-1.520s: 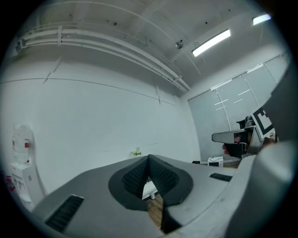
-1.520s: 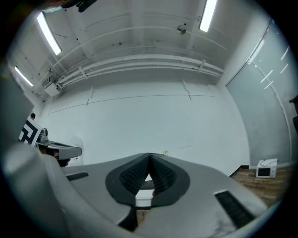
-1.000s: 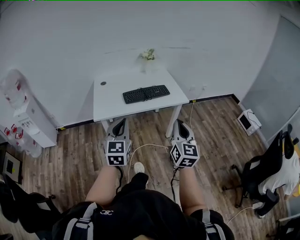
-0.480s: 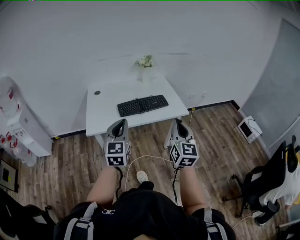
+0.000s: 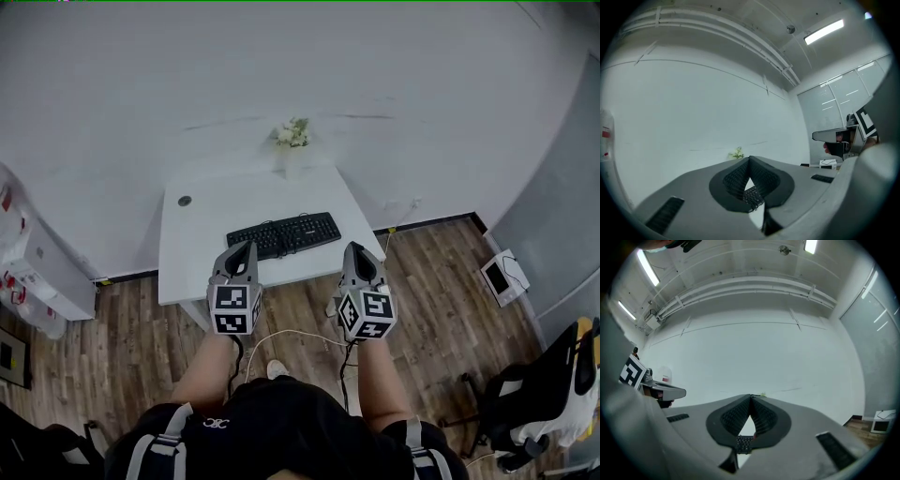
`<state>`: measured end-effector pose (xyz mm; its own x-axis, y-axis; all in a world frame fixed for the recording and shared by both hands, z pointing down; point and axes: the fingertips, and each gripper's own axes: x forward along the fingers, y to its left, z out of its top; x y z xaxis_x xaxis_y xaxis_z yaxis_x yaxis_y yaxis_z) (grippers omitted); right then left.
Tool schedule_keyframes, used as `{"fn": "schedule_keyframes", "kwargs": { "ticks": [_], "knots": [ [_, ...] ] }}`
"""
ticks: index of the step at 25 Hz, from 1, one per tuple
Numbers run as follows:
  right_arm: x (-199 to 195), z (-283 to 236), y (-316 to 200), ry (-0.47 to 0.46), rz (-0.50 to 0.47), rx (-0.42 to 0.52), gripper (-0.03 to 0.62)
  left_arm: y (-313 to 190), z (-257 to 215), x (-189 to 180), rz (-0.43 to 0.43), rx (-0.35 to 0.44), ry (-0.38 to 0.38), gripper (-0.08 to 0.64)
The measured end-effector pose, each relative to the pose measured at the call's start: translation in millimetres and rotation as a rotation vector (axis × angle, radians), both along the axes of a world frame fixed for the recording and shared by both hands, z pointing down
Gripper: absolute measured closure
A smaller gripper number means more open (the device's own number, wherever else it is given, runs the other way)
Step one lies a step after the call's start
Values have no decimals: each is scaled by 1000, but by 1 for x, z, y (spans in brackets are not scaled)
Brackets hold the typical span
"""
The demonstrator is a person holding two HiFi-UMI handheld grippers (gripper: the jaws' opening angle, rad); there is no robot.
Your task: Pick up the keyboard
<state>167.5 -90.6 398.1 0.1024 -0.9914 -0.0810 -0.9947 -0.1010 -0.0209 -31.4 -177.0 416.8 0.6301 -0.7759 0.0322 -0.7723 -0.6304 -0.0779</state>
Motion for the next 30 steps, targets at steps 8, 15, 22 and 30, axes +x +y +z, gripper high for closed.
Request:
{"fn": "schedule_keyframes", "kwargs": {
  "ticks": [8,15,22,30],
  "knots": [
    [48,14,-103,-26,-15,-48,590,-98,15,37,-32,-52,-36,551],
    [61,31,-180,-26,-44,-92,589,-167,39,36,-76,-115,-43,551],
    [58,52,-211,-37,-55,-140,589,-193,64,20,-106,-184,-40,551],
    [47,59,-223,-11,-96,-160,589,-194,75,-4,-165,-217,-7,551]
  ]
}}
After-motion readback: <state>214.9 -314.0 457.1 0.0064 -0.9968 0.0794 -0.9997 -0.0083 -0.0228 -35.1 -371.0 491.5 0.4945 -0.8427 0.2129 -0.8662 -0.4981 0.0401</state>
